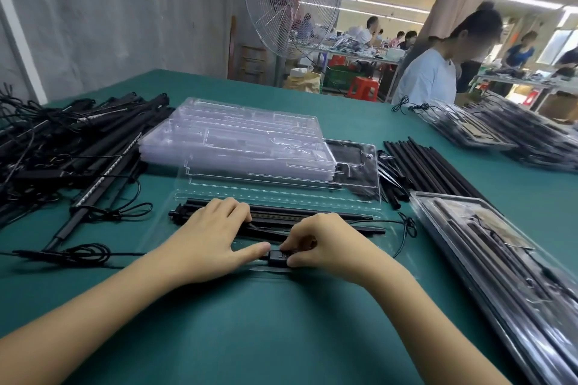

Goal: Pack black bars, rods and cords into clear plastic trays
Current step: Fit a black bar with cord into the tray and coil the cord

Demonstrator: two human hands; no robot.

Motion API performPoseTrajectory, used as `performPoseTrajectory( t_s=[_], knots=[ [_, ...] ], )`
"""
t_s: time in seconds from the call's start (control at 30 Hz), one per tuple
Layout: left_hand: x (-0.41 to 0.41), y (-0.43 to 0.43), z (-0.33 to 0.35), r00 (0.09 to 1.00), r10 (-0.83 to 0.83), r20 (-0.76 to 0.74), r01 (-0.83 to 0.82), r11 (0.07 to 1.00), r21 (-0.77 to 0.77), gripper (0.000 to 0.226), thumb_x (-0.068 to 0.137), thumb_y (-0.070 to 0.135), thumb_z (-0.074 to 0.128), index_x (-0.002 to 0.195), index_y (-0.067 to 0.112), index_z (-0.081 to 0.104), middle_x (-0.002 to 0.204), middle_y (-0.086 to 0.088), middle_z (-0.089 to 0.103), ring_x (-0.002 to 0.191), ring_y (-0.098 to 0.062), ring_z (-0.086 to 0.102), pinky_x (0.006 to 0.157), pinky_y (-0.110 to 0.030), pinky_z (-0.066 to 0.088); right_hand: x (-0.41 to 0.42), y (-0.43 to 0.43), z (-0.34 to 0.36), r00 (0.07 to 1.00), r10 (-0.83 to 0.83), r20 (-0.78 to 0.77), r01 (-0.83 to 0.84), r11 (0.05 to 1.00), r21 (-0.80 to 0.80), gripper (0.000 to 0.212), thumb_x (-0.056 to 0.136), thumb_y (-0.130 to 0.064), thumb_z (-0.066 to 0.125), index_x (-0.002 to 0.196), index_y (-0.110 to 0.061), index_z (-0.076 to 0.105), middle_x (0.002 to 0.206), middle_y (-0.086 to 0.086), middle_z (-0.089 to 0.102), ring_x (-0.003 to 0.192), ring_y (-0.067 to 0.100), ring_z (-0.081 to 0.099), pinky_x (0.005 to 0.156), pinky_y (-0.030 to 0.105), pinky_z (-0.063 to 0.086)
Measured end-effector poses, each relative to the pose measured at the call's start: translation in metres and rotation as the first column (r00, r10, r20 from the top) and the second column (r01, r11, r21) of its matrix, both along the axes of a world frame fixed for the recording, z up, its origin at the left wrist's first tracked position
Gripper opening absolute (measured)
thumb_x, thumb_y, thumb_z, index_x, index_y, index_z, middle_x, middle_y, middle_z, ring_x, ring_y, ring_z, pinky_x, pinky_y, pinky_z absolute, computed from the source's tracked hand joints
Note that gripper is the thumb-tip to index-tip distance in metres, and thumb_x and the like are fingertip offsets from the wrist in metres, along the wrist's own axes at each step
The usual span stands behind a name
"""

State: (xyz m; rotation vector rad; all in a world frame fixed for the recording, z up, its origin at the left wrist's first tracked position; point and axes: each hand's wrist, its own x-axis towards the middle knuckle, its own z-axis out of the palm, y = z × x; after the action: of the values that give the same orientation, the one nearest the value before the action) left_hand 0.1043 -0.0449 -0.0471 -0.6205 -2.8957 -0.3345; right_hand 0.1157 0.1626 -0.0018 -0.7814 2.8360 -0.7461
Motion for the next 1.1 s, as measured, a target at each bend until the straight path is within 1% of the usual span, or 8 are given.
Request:
performPoseTrajectory(
  t_s=[0.2,0.37,0.6,0.7,0.8,0.9,1.0,1.1],
  knots=[
    [0.001,0.003,-0.002,0.999,0.034,-0.026,-0.034,0.999,-0.011,0.076,0.062,0.086,0.009,0.108,0.033,0.037,0.108,0.015,0.036,0.107,-0.008,0.032,0.098,-0.027,0.03,0.001,-0.007,-0.004,0.999,-0.02,-0.026,0.021,1.0,0.018,0.019,0.079,-0.016,0.073,0.098,-0.014,0.074,0.065,-0.018,0.047,0.061,-0.005,0.047,0.057,0.002,0.032],
    [0.001,0.007,-0.002,0.998,0.057,-0.02,-0.058,0.998,-0.021,0.079,0.058,0.087,0.012,0.108,0.032,0.037,0.108,0.014,0.035,0.106,-0.008,0.032,0.095,-0.026,0.029,0.001,-0.013,-0.01,0.997,-0.044,-0.061,0.048,0.997,0.058,0.019,0.076,-0.011,0.074,0.095,-0.012,0.071,0.087,-0.002,0.063,0.082,0.015,0.055,0.072,0.024,0.044],
    [0.0,0.008,-0.001,0.995,0.096,0.001,-0.096,0.995,-0.004,0.063,0.066,0.083,0.035,0.106,0.033,0.037,0.107,0.015,0.038,0.103,-0.007,0.032,0.085,-0.024,0.026,0.002,-0.011,-0.017,0.992,-0.098,-0.076,0.1,0.995,0.026,0.021,0.076,-0.015,0.074,0.097,-0.016,0.073,0.077,-0.007,0.044,0.084,0.015,0.049,0.07,0.023,0.041],
    [0.0,0.009,0.0,0.994,0.111,0.001,-0.111,0.994,0.01,0.06,0.067,0.081,0.04,0.104,0.034,0.038,0.107,0.015,0.039,0.104,-0.007,0.033,0.084,-0.023,0.026,0.003,-0.009,-0.017,0.992,-0.118,-0.043,0.117,0.993,-0.028,0.019,0.075,-0.015,0.075,0.094,-0.016,0.072,0.07,-0.012,0.045,0.068,0.004,0.046,0.055,0.01,0.032],
    [0.001,0.009,0.002,0.994,0.114,0.003,-0.114,0.993,0.03,0.06,0.066,0.082,0.041,0.102,0.034,0.038,0.107,0.016,0.04,0.104,-0.006,0.034,0.083,-0.023,0.026,0.003,-0.001,-0.01,0.994,-0.108,0.016,0.109,0.992,-0.063,0.013,0.078,-0.017,0.071,0.09,-0.019,0.075,0.065,-0.013,0.055,0.06,-0.002,0.046,0.055,0.006,0.035],
    [0.003,0.009,0.003,0.994,0.11,0.018,-0.11,0.993,0.039,0.06,0.066,0.082,0.04,0.104,0.035,0.038,0.108,0.016,0.04,0.106,-0.006,0.035,0.084,-0.023,0.027,-0.003,0.022,0.002,0.971,-0.23,-0.065,0.227,0.973,-0.043,0.022,0.084,-0.007,0.059,0.094,-0.019,0.075,0.091,-0.006,0.071,0.078,0.004,0.059,0.069,0.001,0.039],
    [0.003,0.01,0.003,0.993,0.114,0.025,-0.115,0.993,0.039,0.06,0.067,0.082,0.041,0.105,0.035,0.037,0.109,0.017,0.04,0.106,-0.006,0.034,0.084,-0.023,0.027,-0.016,0.057,0.009,0.834,-0.49,-0.253,0.501,0.865,-0.024,0.044,0.083,0.005,0.045,0.114,-0.018,0.067,0.123,0.001,0.06,0.103,0.018,0.059,0.088,0.028,0.048],
    [0.003,0.009,0.003,0.993,0.113,0.027,-0.114,0.992,0.046,0.059,0.067,0.082,0.041,0.104,0.036,0.037,0.109,0.017,0.04,0.105,-0.005,0.034,0.084,-0.023,0.027,-0.022,0.086,-0.001,0.785,-0.592,-0.18,0.619,0.76,0.198,0.059,0.084,0.004,0.038,0.137,-0.021,0.046,0.138,0.006,0.047,0.109,0.025,0.056,0.088,0.037,0.05]
  ],
)
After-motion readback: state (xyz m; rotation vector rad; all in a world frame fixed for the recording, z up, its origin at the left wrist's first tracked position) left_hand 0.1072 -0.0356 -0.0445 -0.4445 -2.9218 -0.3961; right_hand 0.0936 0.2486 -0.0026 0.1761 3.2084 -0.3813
